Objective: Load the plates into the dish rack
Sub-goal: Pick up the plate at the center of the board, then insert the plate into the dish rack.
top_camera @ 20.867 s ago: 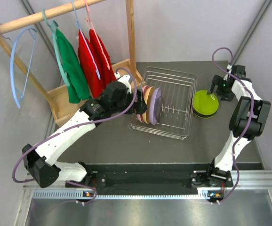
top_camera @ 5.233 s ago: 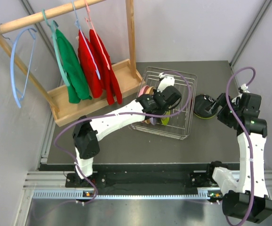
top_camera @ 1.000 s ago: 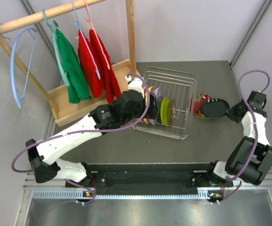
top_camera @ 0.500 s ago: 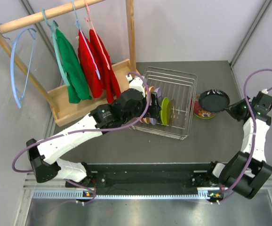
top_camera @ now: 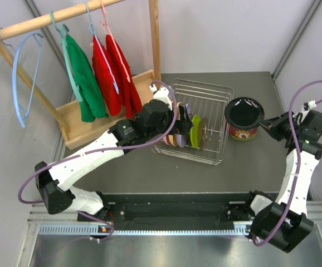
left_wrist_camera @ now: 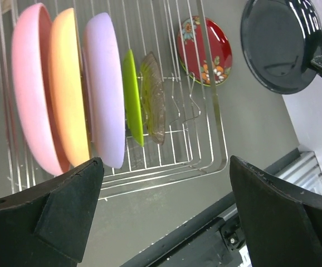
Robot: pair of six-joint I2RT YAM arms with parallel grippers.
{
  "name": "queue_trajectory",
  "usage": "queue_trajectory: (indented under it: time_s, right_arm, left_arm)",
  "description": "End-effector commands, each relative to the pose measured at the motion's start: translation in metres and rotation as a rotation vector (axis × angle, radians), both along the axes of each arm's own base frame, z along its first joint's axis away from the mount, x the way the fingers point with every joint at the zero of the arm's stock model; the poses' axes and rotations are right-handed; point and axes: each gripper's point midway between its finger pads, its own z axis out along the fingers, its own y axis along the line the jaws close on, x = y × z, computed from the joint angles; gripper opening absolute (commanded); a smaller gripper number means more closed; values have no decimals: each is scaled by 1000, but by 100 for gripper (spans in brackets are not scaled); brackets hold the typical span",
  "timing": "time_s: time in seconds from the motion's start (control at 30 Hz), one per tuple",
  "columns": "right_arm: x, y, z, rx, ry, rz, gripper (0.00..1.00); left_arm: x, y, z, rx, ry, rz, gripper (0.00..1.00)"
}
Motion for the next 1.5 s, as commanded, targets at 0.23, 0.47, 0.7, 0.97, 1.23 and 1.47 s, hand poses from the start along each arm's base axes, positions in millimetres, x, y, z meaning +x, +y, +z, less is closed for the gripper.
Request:
queue_trajectory:
  time_s: [0.23,0.47,0.7,0.97,1.23,1.47]
  right_arm:
    - [-12,64,35,20,-133,246,0]
    - [-25,91,35,54,-144,357,0]
    - [-38,119,36,76,-156,461,0]
    - [-45,138,31,154,-165,514,0]
    - [-46,142,30,181,-174,554,0]
    - [-45,143,25,187,-164,567,0]
  left_arm:
    - [6,-20,14,-132,-3,-45,99]
    - [9,-32,13,-186,17,-68,99]
    - [10,-54,28,-314,20,-132,99]
    - [15,-72,17,-379,85,-187,98]
    - [14,-83,14,-434,119,-227,76]
    - [12,-90,11,-455,154,-244,48]
